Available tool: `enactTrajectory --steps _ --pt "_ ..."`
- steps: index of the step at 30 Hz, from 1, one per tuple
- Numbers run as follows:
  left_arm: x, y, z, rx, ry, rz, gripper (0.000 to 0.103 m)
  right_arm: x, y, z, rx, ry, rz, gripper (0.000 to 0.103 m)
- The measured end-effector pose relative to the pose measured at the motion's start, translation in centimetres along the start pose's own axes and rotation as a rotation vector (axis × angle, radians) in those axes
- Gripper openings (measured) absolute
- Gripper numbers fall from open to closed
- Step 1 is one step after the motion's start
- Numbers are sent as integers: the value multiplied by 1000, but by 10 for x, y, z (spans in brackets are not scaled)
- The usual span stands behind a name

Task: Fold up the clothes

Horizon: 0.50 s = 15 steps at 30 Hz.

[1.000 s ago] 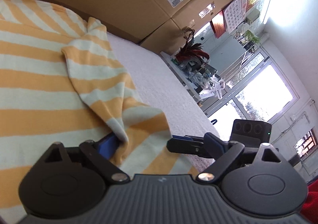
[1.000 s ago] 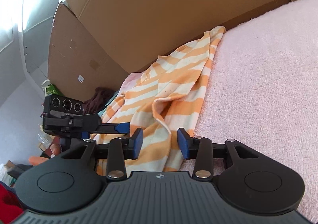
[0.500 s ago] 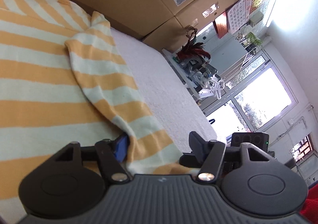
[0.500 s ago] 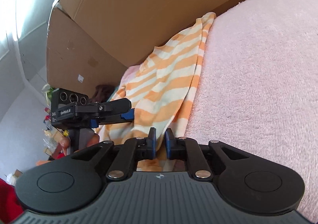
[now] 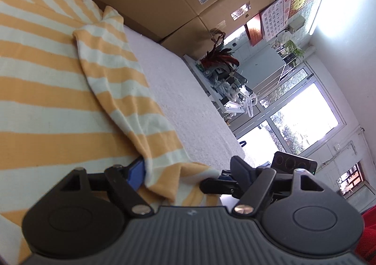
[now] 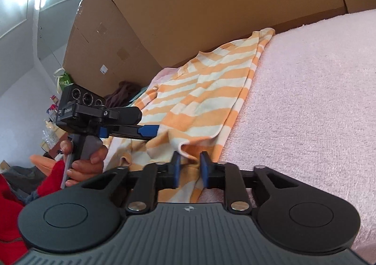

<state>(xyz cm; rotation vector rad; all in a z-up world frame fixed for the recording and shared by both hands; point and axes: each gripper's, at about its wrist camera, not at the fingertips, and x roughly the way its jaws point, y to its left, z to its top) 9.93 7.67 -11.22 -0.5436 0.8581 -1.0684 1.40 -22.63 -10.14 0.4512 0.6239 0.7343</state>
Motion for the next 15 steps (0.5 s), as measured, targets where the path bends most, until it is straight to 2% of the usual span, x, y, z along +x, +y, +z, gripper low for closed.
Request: enactTrajectory --steps 3,6,7,12,14,15 --pt "-5 -8 -2 17 -3 -13 74 -5 -6 1 60 -14 51 10" --pt "-8 -13 -5 50 7 0 75 -8 -4 -2 78 10 60 17" --pt "-6 -12 -6 47 21 13 75 -8 -3 -4 80 22 60 24" --pt "-9 -18 -19 33 44 -6 77 -13 1 -14 78 58 81 29" --pt "-11 -22 -26 40 40 -10 77 -15 5 -18 64 72 88 28" --pt "-10 -24 -28 39 39 -8 76 -14 5 -19 62 76 89 24"
